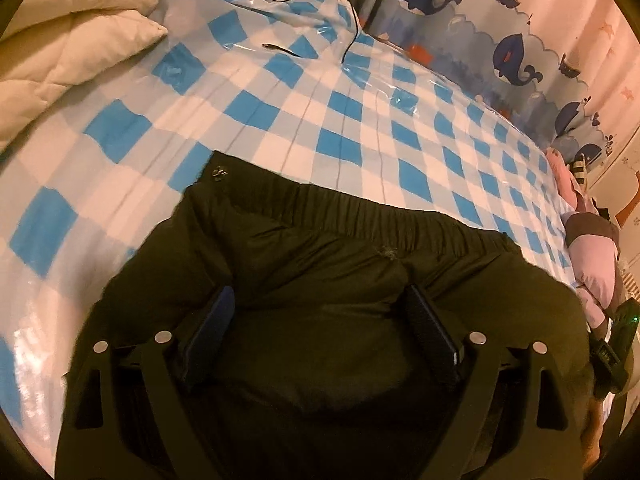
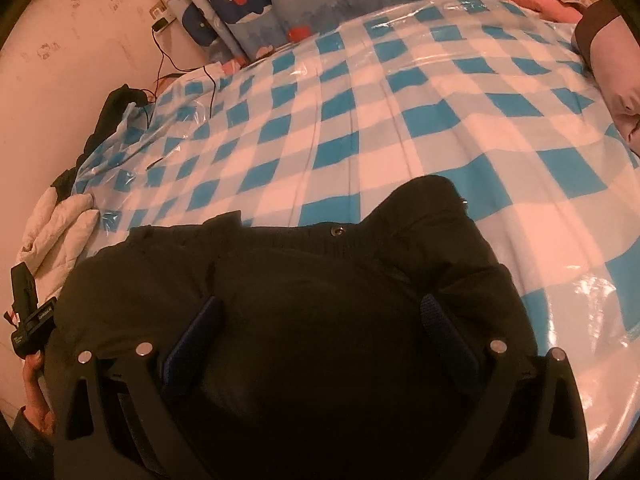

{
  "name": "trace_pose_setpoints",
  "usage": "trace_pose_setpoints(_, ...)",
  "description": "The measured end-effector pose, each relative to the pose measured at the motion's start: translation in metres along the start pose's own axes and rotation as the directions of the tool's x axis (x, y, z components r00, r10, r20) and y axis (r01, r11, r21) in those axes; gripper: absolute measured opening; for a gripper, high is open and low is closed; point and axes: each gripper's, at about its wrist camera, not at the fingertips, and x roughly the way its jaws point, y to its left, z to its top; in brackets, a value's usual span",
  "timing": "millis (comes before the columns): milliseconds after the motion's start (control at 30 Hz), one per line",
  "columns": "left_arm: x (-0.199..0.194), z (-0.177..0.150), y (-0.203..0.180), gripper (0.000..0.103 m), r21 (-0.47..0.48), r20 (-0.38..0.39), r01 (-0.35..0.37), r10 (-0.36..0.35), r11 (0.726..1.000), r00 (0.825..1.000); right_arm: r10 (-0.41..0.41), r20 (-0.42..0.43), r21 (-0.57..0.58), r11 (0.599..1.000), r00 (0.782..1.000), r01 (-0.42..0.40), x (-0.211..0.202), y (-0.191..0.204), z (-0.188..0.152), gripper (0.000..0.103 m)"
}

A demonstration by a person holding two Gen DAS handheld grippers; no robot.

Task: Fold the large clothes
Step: 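Press both grippers down on the folded jacket to flatten it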

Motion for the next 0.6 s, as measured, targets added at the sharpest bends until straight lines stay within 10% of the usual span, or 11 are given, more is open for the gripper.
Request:
trace_pose_setpoints(200, -0.067, -0.019, 0.006, 0.088, 0.041, 0.105, 0.031, -0.035, 0.999, 0.994, -0.027, 0.079, -0.091, 0.995, 0.997, 0.035, -0.058, 0.009, -0.030, 0.096)
trace_pose_setpoints(600, -0.077, -0.053, 0.021, 0.088, 0.039, 0.056, -0.031, 0.028, 0.999, 0.998, 0.042, 0.054, -0.010, 0.999, 0.998, -0.041, -0.093, -0.005, -0.065, 0.096)
